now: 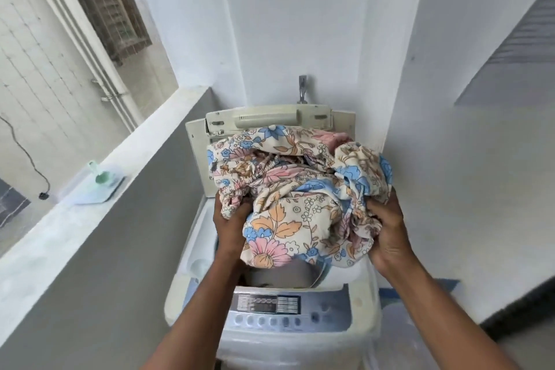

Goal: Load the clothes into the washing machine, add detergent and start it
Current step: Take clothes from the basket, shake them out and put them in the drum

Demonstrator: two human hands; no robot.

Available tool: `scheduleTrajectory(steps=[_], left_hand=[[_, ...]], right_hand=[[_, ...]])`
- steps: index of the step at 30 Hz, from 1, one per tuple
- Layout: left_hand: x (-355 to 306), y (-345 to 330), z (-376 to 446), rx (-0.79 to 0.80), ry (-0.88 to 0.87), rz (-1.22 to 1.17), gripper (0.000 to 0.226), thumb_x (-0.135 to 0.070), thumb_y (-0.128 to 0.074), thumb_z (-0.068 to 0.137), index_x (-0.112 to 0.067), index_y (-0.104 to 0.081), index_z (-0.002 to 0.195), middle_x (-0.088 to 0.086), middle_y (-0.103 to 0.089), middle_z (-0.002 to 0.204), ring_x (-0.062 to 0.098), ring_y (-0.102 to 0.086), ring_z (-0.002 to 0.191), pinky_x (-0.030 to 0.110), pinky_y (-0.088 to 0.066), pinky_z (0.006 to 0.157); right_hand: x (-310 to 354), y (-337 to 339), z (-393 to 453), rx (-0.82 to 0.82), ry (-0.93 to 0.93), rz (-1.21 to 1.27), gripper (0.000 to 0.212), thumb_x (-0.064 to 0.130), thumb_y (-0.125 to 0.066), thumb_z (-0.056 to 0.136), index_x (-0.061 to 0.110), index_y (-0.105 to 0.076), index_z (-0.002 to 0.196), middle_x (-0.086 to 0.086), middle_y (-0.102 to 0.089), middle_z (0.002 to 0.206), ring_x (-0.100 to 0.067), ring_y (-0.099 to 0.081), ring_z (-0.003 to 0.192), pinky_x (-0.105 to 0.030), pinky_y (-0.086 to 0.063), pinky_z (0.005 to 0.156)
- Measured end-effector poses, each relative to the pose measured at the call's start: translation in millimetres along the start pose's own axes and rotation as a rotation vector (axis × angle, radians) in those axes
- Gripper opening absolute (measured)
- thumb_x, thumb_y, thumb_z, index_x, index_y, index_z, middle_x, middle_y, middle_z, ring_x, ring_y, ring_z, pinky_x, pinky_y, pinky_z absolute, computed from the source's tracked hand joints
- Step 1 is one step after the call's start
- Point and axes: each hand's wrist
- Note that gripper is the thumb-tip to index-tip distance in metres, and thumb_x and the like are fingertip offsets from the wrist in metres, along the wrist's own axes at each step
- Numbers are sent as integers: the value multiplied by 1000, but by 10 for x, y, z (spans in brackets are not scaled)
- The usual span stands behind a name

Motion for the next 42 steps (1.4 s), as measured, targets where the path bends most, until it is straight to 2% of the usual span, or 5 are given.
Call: scheduleTrajectory(steps=[9, 14, 28, 34, 42], left_hand=[[378, 670, 590, 112, 72, 132, 78, -31, -75, 60, -25, -58, 136, 3, -74, 117, 23, -71, 107, 32, -56, 83], [705, 828, 770, 159, 107, 215, 78, -34, -78, 64, -30, -55, 139, 9, -72, 126, 37, -69, 117, 63, -56, 97], [1605, 982, 1293, 353, 129, 601, 90, -18, -87, 76, -39, -39, 150, -18, -57, 143, 11, -54, 136, 44, -47, 115], [2229, 1097, 1442, 385, 331, 691, 108, 6, -74, 76, -71, -27, 135, 10, -58, 125, 34, -70, 76, 35, -56, 47], [3043, 1210, 1746, 585, 631, 945, 127, 2, -75, 78, -46, 9, 160, 26, -27, 162, 36, -64, 112, 22, -58, 52]], right_hand=[[-788, -333, 135, -153, -12, -136, 66, 10, -66, 78, 16, -55, 142, -21, -65, 135, -46, -62, 123, -63, -48, 105], [-1105, -282, 252, -207, -47, -229, 66, 10, -68, 73, 21, -59, 137, -14, -71, 128, -41, -66, 118, -58, -52, 101], [-2175, 10, 808, -229, -213, -803, 94, 25, -80, 66, 43, -41, 149, 9, -60, 140, -19, -57, 128, -48, -49, 106], [-2669, 192, 1025, -161, -441, -888, 111, 12, -81, 85, 34, -5, 164, -1, -21, 169, -27, -25, 153, -47, -26, 123], [-3374, 524, 1305, -135, -655, -1044, 108, 19, -82, 78, 33, -15, 162, -7, -38, 160, -32, -43, 142, -52, -41, 114]])
Point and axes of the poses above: each hand's wrist, its own z-axis towards the middle knuckle, its own y-axis out of the back of the hand, x = y × z
